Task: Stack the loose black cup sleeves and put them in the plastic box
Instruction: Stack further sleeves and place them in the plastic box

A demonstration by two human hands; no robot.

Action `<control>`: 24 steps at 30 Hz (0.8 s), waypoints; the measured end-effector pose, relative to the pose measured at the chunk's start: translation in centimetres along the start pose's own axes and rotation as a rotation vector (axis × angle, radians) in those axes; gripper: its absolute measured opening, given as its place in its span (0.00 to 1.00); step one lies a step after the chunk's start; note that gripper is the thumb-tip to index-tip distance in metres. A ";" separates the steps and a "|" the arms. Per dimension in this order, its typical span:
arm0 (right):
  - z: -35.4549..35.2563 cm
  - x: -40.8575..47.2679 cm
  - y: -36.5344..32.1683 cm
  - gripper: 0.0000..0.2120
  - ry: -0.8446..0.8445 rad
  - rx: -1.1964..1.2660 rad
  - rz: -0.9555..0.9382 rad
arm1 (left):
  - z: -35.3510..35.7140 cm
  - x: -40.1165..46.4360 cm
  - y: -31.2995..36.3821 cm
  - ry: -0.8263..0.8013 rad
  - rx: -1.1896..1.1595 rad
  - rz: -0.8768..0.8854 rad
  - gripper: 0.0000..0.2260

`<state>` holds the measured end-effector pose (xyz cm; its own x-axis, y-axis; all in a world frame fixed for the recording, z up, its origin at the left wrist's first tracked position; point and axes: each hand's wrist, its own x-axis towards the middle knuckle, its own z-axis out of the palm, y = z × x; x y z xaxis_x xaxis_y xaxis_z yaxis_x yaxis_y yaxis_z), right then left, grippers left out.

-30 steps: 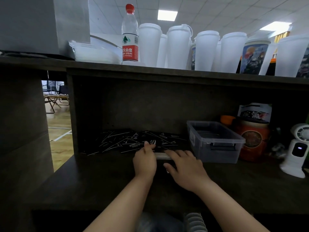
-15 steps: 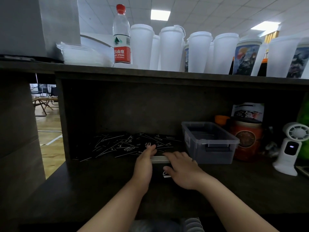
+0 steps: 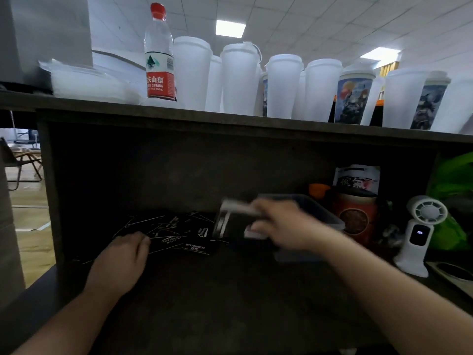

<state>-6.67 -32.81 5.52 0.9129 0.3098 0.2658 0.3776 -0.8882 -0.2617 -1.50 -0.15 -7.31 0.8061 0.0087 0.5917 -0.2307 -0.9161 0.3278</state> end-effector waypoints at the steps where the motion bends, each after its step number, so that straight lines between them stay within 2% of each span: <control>1: -1.8 0.6 1.7 0.14 0.156 0.060 0.015 | 0.2 0.1 -0.1 0.024 0.012 0.005 0.09; 2: -3.4 1.3 3.5 0.16 0.277 0.087 0.040 | 0.4 0.1 0.1 0.027 0.030 0.028 0.09; 4: -5.7 2.6 7.1 0.18 0.347 -0.026 0.103 | 0.5 0.2 0.4 -0.006 0.040 0.095 0.08; 7: -6.1 4.1 11.1 0.16 0.182 -0.306 0.155 | 0.3 0.6 0.5 -0.036 -0.003 0.091 0.06; 9: -5.4 4.8 12.2 0.15 0.107 -0.383 0.148 | 0.3 0.7 0.4 -0.052 -0.043 0.093 0.07; 12: -4.5 5.6 13.7 0.15 0.060 -0.394 0.123 | 0.4 0.7 0.3 -0.047 -0.065 0.116 0.09; 15: -3.9 6.0 14.7 0.15 0.021 -0.300 0.136 | 0.4 0.7 0.5 -0.045 -0.070 0.105 0.09; 19: -2.7 6.2 15.3 0.13 -0.117 -0.229 0.133 | 0.5 0.6 0.9 -0.042 -0.064 0.063 0.08; 24: -2.3 6.9 15.6 0.10 -0.208 -0.171 0.163 | 0.6 0.7 0.7 -0.072 -0.060 0.061 0.09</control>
<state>5.13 -45.32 5.38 0.9781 0.2057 0.0331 0.2082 -0.9706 -0.1204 -0.77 -0.99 -7.08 0.8264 -0.0771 0.5577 -0.3110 -0.8883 0.3379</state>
